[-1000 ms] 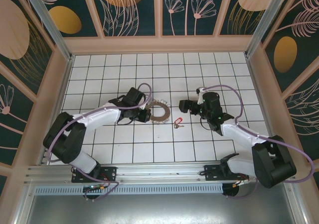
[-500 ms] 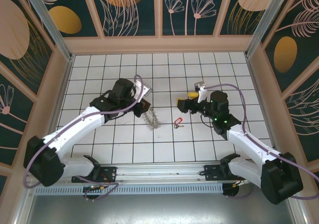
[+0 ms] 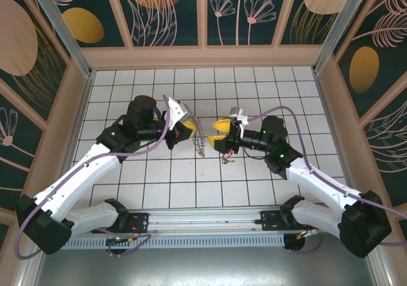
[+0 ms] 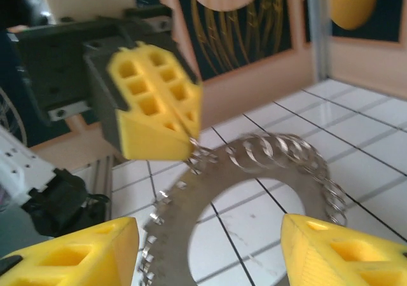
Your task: Put the keys on the keyring
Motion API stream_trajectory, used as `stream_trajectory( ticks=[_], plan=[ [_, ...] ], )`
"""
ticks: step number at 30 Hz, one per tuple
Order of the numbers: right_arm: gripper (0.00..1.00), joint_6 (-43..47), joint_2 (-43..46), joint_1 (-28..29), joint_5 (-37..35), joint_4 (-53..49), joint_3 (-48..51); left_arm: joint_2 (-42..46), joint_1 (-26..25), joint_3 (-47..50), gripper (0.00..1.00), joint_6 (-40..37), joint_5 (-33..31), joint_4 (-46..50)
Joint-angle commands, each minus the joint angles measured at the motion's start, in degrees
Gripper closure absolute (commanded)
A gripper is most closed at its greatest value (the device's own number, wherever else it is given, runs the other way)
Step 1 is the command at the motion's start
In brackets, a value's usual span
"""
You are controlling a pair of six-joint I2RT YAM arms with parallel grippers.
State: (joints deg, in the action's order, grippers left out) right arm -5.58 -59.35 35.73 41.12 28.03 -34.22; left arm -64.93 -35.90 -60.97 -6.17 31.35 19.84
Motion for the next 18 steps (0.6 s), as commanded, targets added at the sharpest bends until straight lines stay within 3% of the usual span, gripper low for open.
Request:
stream_trajectory(
  ticks=[1,8,18],
  plan=[
    [0.41,1.6,-0.2,1.1,3.2,4.9,-1.8,0.4,0.2,-2.9,1.00,-1.4,6.2,-3.6],
    [0.49,0.8,-0.3,1.4,6.2,8.8,-2.6,-0.8,0.2,-6.5,1.00,-3.4,12.1,-2.9],
    [0.49,1.0,-1.1,1.5,7.8,12.0,-3.2,-0.5,0.1,-6.3,1.00,-5.0,15.6,-2.9]
  ],
)
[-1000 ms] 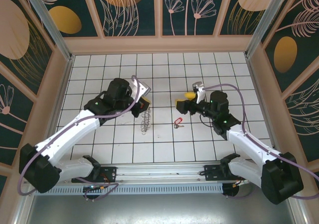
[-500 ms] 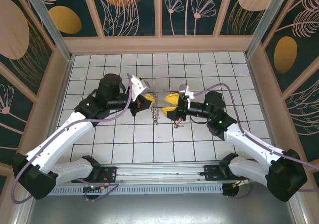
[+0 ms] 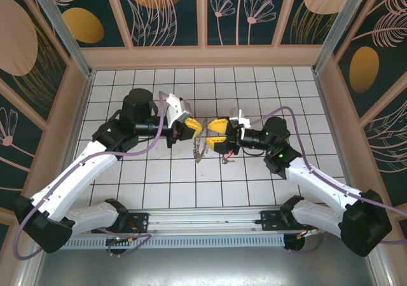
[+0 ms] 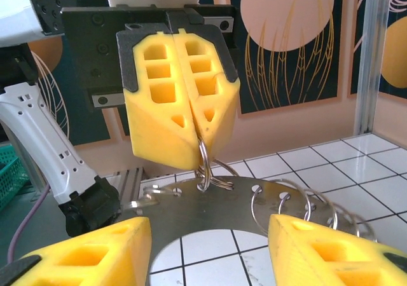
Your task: Put the keys on the keyring
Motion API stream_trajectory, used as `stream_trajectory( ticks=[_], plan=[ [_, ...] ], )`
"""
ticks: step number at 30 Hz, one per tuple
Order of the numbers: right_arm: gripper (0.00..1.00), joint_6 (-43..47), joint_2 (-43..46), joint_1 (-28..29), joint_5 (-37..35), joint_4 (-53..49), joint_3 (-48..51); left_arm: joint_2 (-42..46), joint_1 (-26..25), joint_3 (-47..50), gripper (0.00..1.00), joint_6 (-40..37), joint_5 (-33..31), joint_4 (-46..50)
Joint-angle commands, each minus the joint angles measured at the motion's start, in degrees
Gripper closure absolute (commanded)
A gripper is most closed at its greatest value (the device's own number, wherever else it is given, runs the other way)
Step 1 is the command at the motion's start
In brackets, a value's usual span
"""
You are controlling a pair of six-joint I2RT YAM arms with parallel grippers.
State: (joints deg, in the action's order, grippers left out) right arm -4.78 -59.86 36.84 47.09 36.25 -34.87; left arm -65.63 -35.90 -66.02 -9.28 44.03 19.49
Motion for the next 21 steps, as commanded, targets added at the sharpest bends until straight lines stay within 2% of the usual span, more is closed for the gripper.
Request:
stream_trajectory(
  ticks=[1,5,15,21],
  plan=[
    [0.50,0.1,-1.1,0.4,2.1,3.8,-2.8,0.1,0.1,-1.3,1.00,-2.1,3.2,-2.4],
    [0.58,-0.6,-2.1,0.6,2.2,4.7,-3.7,-0.1,0.1,-1.2,1.00,-2.9,3.9,-2.1],
    [0.69,-0.7,-3.5,2.2,2.2,4.8,-4.8,-0.6,0.1,-1.1,1.00,-4.4,3.7,-1.0],
    [0.81,-0.2,-3.6,3.2,2.0,4.1,-4.9,-0.7,0.1,-1.1,1.00,-4.8,3.4,-0.8]
  ],
)
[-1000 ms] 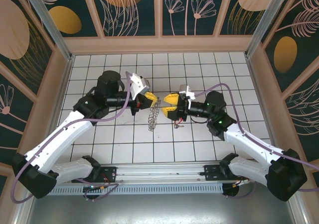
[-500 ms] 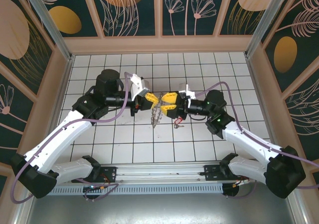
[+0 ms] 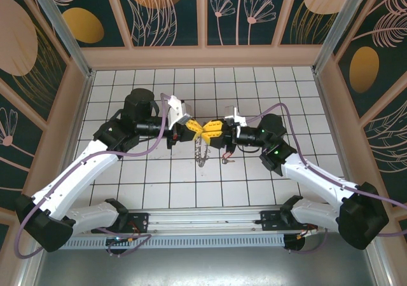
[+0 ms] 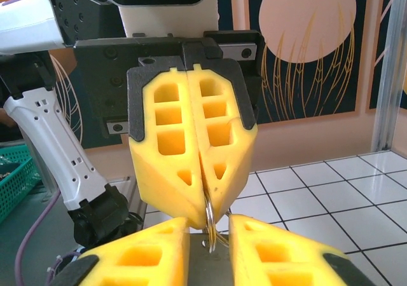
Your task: Put the keys on the keyring
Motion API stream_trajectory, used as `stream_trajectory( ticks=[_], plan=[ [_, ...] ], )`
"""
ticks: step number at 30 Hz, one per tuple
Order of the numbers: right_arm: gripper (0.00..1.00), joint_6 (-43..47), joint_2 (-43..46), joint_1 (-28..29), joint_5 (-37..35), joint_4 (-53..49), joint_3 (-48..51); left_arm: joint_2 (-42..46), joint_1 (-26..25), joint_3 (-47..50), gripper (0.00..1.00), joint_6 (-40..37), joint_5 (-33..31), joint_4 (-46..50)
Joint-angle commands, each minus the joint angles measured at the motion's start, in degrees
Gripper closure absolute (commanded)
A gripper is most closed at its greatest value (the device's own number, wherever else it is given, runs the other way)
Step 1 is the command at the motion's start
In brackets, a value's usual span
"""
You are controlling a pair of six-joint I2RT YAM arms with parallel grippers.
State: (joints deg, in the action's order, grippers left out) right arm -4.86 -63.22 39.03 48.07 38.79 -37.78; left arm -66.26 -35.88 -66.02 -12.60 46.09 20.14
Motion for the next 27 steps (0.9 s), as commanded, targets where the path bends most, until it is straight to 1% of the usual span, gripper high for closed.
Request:
stream_trajectory(
  ticks=[1,5,8,11,15,18,22,27],
  plan=[
    [0.84,0.0,-0.2,1.1,0.9,1.4,-2.0,0.0,0.1,-1.1,1.00,-1.6,1.2,-1.4],
    [1.00,0.7,0.0,1.3,0.7,0.6,-2.1,-0.1,0.1,-1.2,1.00,-1.5,1.5,-1.4],
    [1.00,1.6,0.3,1.3,-0.1,-0.3,-2.1,-0.1,0.1,-1.3,1.00,-1.2,2.3,-1.5],
    [1.00,2.4,1.3,1.3,-1.1,-0.5,-1.6,0.3,0.1,-1.2,1.00,-0.2,4.4,-2.1],
    [1.00,3.1,3.0,1.2,-1.4,0.5,-0.9,0.8,0.0,-0.6,0.84,0.8,6.9,-2.0],
    [1.00,3.6,3.9,1.2,-1.9,1.1,-0.3,1.3,0.1,0.1,0.76,1.2,7.4,-1.7],
    [1.00,3.3,5.4,1.2,-1.8,2.4,0.9,3.8,0.1,2.7,0.72,3.2,6.9,-3.8],
    [1.00,3.5,6.9,1.2,-2.2,3.1,2.2,6.5,0.1,4.9,0.72,4.8,5.8,-4.8]
  ],
)
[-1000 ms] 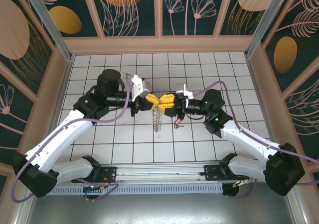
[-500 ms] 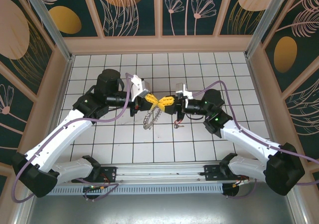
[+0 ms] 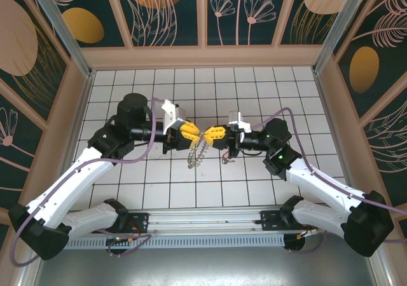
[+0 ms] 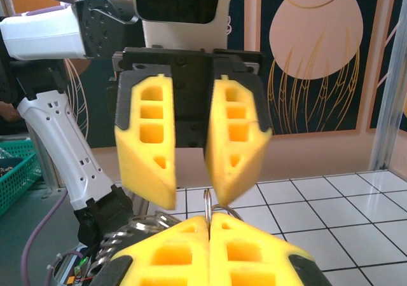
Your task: Put the keys on the keyring
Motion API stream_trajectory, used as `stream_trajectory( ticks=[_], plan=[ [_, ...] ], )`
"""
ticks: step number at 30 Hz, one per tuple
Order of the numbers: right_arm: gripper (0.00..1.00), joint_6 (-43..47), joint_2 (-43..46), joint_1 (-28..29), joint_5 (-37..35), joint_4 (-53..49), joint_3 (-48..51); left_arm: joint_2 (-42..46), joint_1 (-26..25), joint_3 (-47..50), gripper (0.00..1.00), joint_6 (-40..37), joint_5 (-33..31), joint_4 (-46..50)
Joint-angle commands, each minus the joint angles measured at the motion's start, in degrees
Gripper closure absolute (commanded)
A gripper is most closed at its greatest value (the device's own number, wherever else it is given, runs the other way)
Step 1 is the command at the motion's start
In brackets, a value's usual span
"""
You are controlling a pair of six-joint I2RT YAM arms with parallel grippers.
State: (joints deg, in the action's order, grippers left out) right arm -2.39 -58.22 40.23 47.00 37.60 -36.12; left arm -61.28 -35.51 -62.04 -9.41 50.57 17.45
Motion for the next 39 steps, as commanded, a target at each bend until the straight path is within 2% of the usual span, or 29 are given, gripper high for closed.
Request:
stream_trajectory(
  ticks=[1,11,16,21,28,35,39],
  plan=[
    [1.00,1.3,2.0,0.0,-1.3,4.3,0.6,1.8,-0.2,1.1,0.72,1.7,1.4,-1.9],
    [1.00,-0.8,1.1,-0.1,0.1,10.5,1.4,0.3,-0.2,0.1,0.72,0.8,3.1,-0.1],
    [1.00,-4.8,-0.2,-0.2,1.2,17.5,2.4,-0.3,-0.2,-0.7,0.68,3.4,5.6,-5.1],
    [1.00,-10.4,-1.7,-0.3,1.7,27.0,4.5,-2.0,-0.2,-1.6,0.68,3.2,6.6,-5.5],
    [1.00,-12.5,-4.1,-0.2,2.0,31.2,5.1,-2.5,-0.2,-1.1,0.68,4.9,7.9,-9.1],
    [1.00,-12.6,-3.8,-0.2,1.5,31.1,5.2,-3.0,-0.2,-1.1,1.00,3.7,7.1,-8.2],
    [1.00,-10.6,-2.7,-0.2,-0.1,26.5,4.9,-2.1,-0.2,-1.7,1.00,2.7,4.4,-7.5]
  ],
)
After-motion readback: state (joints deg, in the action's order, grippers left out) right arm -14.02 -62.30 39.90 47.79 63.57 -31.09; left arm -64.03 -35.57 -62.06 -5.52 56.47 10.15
